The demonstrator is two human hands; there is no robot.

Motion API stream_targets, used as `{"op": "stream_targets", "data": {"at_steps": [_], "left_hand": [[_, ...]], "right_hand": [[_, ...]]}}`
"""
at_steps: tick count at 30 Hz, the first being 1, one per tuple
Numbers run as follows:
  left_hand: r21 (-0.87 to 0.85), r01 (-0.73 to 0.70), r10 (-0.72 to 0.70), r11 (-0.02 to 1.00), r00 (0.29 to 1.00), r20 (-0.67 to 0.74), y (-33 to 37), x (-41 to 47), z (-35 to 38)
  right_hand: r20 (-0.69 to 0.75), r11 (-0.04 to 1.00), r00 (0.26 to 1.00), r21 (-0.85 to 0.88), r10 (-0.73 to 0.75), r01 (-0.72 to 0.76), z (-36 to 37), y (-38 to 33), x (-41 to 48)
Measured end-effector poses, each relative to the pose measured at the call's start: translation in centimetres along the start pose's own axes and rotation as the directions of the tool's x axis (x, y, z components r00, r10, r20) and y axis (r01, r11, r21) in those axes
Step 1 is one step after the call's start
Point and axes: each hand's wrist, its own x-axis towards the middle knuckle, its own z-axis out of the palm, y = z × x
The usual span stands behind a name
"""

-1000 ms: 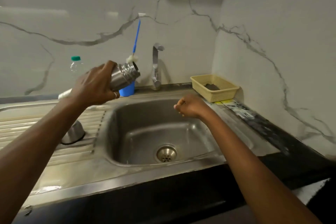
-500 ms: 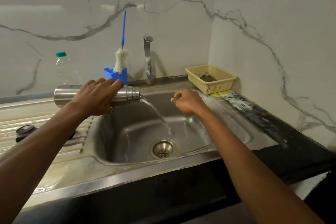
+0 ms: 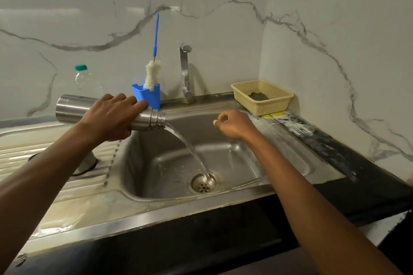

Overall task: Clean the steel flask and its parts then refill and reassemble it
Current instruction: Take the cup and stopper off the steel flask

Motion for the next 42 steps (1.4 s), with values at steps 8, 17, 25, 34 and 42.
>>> {"op": "stream_targets", "data": {"at_steps": [8, 17, 25, 34, 42], "left_hand": [[0.151, -0.069, 0.066, 0.986, 0.997, 0.025, -0.8, 0.5, -0.2], [0.358, -0.253, 0.219, 0.899, 0.967, 0.131, -0.2, 1.8, -1.7], [0.388, -0.318, 0.401, 0.865, 0.903, -0.155, 0.5, 3.6, -1.8], [0.361, -0.328, 0.392, 0.873, 0.912, -0.122, 2.3, 3.9, -2.6], [-0.242, 0.216, -0.267, 0.946, 0.942, -0.202, 3.3, 2.2, -2.7]], "right_hand": [[-0.024, 0.999, 0.999, -0.029, -0.038, 0.037, -0.1, -0.2, -0.2], [-0.013, 0.986, 0.995, -0.137, -0.098, 0.096, 0.2, 0.0, 0.0], [0.034, 0.972, 0.99, -0.19, -0.136, 0.14, 0.3, 0.1, 0.2], [0.086, 0.967, 0.984, -0.189, -0.155, 0.169, 0.3, 0.1, 0.2], [0.066, 0.972, 0.979, -0.127, -0.191, 0.199, 0.2, 0.2, 0.1]]}}
